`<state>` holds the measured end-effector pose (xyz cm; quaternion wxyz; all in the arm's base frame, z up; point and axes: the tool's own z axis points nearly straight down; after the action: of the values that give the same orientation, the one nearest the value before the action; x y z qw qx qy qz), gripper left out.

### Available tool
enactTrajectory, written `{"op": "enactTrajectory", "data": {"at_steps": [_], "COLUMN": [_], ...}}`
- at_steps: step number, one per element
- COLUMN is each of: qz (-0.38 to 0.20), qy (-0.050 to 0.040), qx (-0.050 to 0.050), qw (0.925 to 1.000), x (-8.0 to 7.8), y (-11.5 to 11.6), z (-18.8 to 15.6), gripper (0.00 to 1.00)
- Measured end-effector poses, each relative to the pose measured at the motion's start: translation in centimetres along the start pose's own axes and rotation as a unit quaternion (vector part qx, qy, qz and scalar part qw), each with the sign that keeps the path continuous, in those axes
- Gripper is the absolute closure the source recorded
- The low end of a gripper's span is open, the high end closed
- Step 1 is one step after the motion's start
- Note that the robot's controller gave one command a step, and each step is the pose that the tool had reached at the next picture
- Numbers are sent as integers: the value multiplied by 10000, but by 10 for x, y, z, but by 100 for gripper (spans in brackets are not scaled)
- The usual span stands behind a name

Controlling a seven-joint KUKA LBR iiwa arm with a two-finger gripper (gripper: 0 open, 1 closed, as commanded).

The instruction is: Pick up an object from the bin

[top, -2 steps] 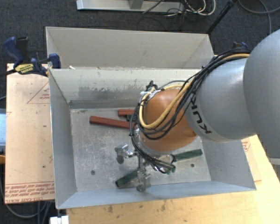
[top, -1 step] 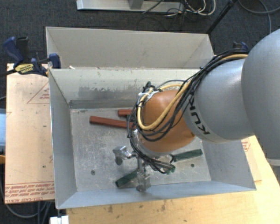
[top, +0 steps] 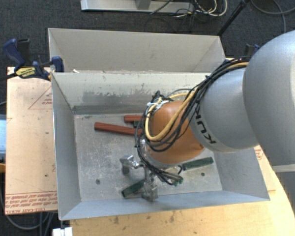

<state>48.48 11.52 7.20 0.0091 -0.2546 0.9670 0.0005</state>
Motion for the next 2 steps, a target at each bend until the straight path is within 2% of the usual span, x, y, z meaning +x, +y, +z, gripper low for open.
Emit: {"op": "enactTrajectory", "data": {"at_steps": [1,2], "qz": [420,429], "qy": [-10,39], "qx": [15,-7], "qw": [9991,9991], "x": [0,3], "y": [0,3], "z": [-1,0], "gripper": [0,100]}}
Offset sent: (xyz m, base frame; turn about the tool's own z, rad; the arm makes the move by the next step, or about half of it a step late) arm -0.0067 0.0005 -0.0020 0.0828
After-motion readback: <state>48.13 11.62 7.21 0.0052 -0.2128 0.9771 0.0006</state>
